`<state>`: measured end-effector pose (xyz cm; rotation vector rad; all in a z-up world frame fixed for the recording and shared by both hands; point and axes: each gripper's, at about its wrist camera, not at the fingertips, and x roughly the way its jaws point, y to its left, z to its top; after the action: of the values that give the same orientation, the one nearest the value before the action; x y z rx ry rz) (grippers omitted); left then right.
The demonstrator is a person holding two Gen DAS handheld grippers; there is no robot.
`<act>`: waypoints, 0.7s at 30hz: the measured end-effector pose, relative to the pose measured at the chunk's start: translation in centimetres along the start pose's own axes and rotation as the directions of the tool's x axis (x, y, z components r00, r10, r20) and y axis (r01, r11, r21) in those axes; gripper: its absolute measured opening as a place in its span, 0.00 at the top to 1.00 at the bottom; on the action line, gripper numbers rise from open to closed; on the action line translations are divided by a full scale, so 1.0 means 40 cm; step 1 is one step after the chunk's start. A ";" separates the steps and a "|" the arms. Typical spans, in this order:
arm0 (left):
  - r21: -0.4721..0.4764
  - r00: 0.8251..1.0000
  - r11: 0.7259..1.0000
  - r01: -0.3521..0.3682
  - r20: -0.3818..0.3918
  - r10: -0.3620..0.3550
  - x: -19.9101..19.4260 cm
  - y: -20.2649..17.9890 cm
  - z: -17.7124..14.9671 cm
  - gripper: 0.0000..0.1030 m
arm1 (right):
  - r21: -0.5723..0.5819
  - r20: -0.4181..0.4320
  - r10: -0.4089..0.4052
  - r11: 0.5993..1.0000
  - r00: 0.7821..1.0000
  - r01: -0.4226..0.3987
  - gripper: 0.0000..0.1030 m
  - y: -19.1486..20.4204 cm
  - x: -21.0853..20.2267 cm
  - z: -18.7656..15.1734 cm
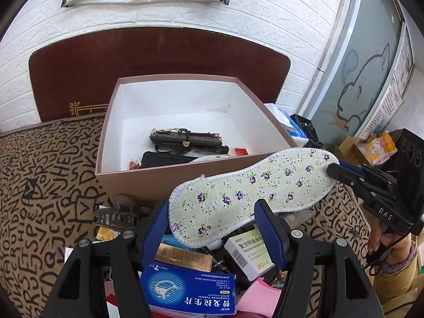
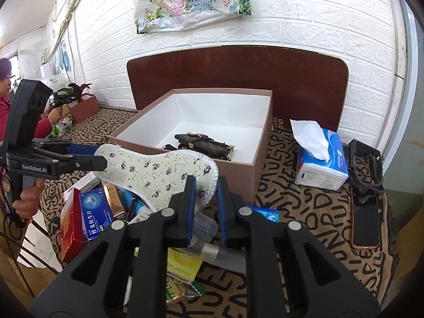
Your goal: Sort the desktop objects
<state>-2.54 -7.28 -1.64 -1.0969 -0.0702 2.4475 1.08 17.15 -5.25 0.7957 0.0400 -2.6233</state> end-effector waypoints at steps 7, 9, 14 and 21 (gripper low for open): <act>0.009 1.000 1.000 -0.007 0.024 0.007 -0.022 0.000 0.009 0.35 | -0.015 0.017 0.010 1.000 1.000 -0.010 0.83 0.008 -0.004 0.017; 0.013 0.999 1.000 -0.010 0.032 0.010 -0.027 0.001 0.014 0.35 | -0.016 0.023 0.011 1.000 1.000 -0.011 0.83 0.006 -0.005 0.022; 0.019 0.999 1.000 -0.017 0.047 0.016 -0.034 0.002 0.028 0.35 | -0.024 0.033 0.016 1.000 0.999 -0.015 0.83 0.009 -0.005 0.035; 0.027 0.998 0.999 -0.025 0.057 0.024 -0.039 0.001 0.038 0.35 | -0.036 0.038 0.025 0.999 0.999 -0.023 0.83 0.012 0.004 0.050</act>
<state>-2.74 -7.78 0.46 -1.0219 -0.0409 2.4942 0.09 16.38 -3.64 0.7288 0.0659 -2.6073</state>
